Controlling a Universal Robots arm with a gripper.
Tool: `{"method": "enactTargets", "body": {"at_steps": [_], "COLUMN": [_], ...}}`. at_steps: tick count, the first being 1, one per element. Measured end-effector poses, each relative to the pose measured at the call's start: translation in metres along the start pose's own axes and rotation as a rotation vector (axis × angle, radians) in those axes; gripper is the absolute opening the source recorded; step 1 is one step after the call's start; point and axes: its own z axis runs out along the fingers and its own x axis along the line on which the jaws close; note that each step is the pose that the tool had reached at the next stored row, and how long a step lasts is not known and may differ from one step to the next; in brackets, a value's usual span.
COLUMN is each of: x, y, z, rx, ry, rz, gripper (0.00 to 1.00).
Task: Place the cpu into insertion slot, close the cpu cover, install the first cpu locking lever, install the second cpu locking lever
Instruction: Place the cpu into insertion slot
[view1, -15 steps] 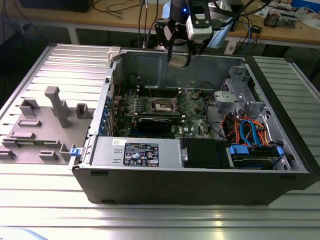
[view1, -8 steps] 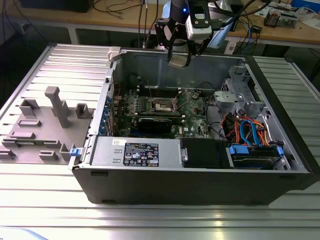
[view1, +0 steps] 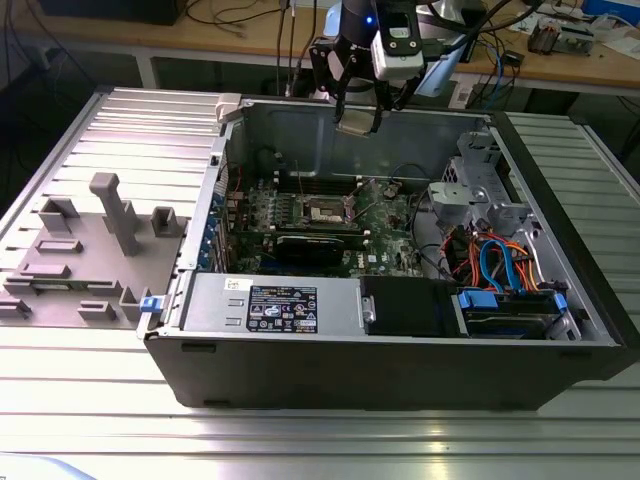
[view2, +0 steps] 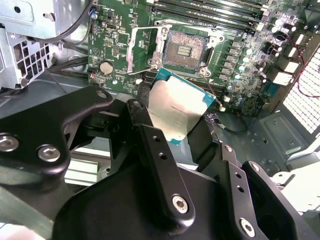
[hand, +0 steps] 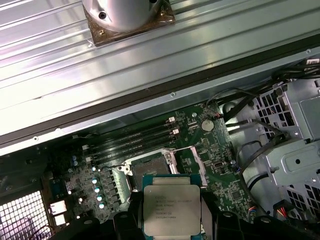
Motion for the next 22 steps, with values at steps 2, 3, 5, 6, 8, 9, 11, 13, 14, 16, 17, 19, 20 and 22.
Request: {"method": "enactTargets", "body": {"at_steps": [2,3,5,6,8,9,11,13,14,16,17,19,20,22], "x": [0.0,0.0,0.0,0.0,0.0,0.0,0.0,0.0,0.0,0.0,0.0,0.0,0.0,0.0], "y": [0.0,0.0,0.0,0.0,0.0,0.0,0.0,0.0,0.0,0.0,0.0,0.0,0.0,0.0], "z": [0.0,0.0,0.0,0.0,0.0,0.0,0.0001,0.0001,0.0,0.0001,0.0001,0.0001,0.0001,0.0], "rx": [-0.0001,-0.0001,-0.0003,-0.0004,-0.0007,-0.0009,-0.0016,-0.0017,-0.0017,-0.0017,-0.0018,-0.0017,-0.0018,-0.0017], "ry": [-0.0003,-0.0005,-0.0012,-0.0018,-0.0031,-0.004,-0.0073,-0.0078,-0.0079,-0.008,-0.008,-0.008,-0.008,-0.008], "rz": [0.003,0.006,0.014,0.02,0.035,0.044,0.082,0.088,0.089,0.089,0.089,0.089,0.089,0.09], "gripper": [0.54,0.54,0.54,0.54,0.54,0.54,0.54,0.54,0.54,0.54,0.54,0.54,0.54,0.54]}}
